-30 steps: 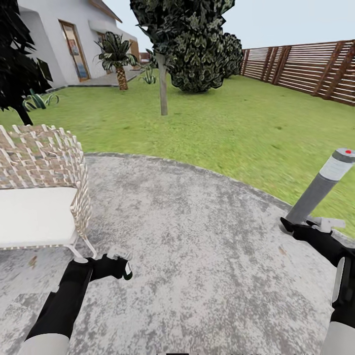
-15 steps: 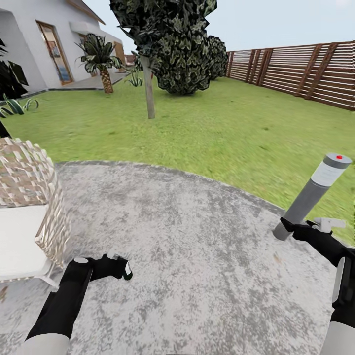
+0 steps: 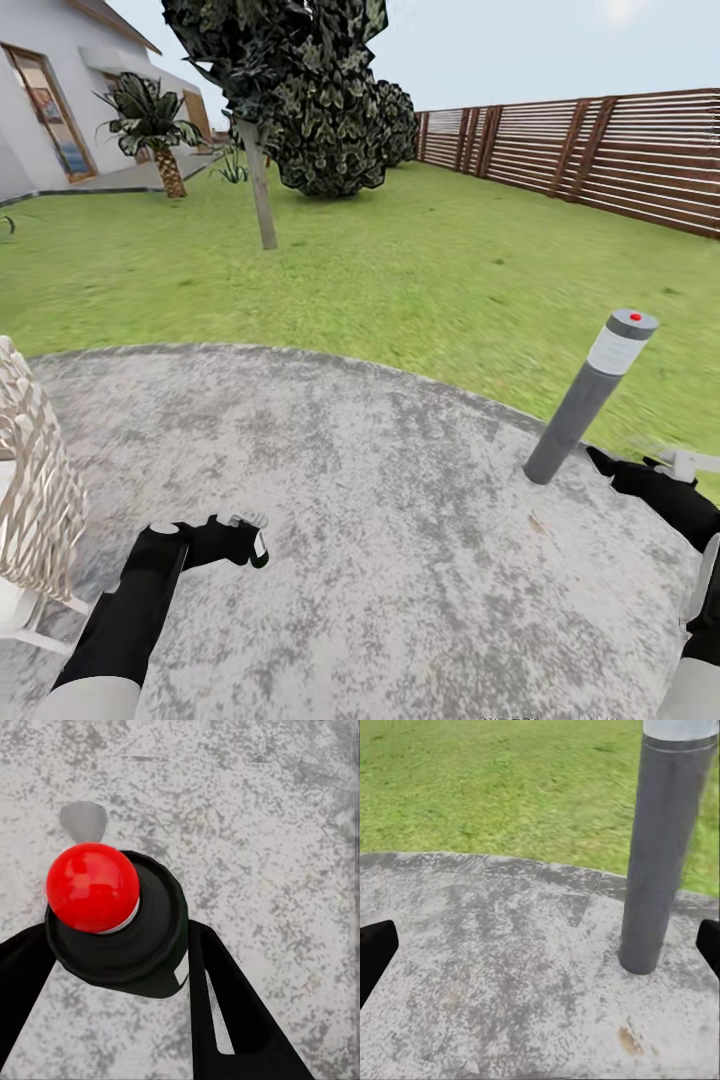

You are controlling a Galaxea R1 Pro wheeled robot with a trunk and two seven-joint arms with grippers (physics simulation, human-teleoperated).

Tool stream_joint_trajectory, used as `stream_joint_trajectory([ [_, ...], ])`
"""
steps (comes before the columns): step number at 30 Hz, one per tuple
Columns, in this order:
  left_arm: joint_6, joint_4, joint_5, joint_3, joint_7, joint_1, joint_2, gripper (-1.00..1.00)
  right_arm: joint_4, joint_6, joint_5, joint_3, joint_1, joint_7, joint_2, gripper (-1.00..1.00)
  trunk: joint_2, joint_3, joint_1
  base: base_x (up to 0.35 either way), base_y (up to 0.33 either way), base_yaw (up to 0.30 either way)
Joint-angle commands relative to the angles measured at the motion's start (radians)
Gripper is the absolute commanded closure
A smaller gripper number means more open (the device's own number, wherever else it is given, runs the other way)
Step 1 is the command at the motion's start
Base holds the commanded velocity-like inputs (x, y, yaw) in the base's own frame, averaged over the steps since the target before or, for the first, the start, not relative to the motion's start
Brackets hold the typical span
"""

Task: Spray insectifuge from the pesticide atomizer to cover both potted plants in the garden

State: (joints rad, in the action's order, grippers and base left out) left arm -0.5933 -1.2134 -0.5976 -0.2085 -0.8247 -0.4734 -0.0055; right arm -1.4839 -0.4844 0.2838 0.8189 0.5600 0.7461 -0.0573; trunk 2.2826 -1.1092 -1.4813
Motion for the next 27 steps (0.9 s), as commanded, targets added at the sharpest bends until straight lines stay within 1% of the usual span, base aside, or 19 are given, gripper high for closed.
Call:
stream_joint_trajectory([
  [1,-0.005,-0.001,-0.005,-0.003,-0.008,-0.001,0.000,1.00,-0.001,-0.003,0.008,0.016,0.001,0.009,0.000,-1.00,0.000,0.000,0.000,0.002,0.000,-0.224],
  [2,-0.005,-0.001,-0.005,-0.002,-0.008,-0.001,0.000,1.00,-0.001,-0.003,0.008,0.029,0.001,0.009,0.001,-1.00,0.000,0.001,0.000,0.001,0.000,-0.224],
  [6,-0.005,-0.001,-0.005,-0.002,-0.008,-0.001,-0.001,1.00,0.000,-0.003,0.008,0.040,0.001,0.009,0.004,-1.00,0.000,0.004,0.000,0.000,0.000,-0.225],
  [16,-0.005,0.000,-0.005,0.000,-0.010,-0.001,-0.003,1.00,0.001,-0.003,0.010,0.039,0.001,0.009,0.010,-1.00,0.000,0.013,0.000,0.000,0.000,-0.206],
  [27,-0.005,-0.001,-0.005,0.000,-0.010,-0.001,-0.004,1.00,0.001,-0.004,0.009,0.041,0.001,0.009,0.008,-1.00,0.000,0.021,0.000,0.000,0.000,-0.227],
])
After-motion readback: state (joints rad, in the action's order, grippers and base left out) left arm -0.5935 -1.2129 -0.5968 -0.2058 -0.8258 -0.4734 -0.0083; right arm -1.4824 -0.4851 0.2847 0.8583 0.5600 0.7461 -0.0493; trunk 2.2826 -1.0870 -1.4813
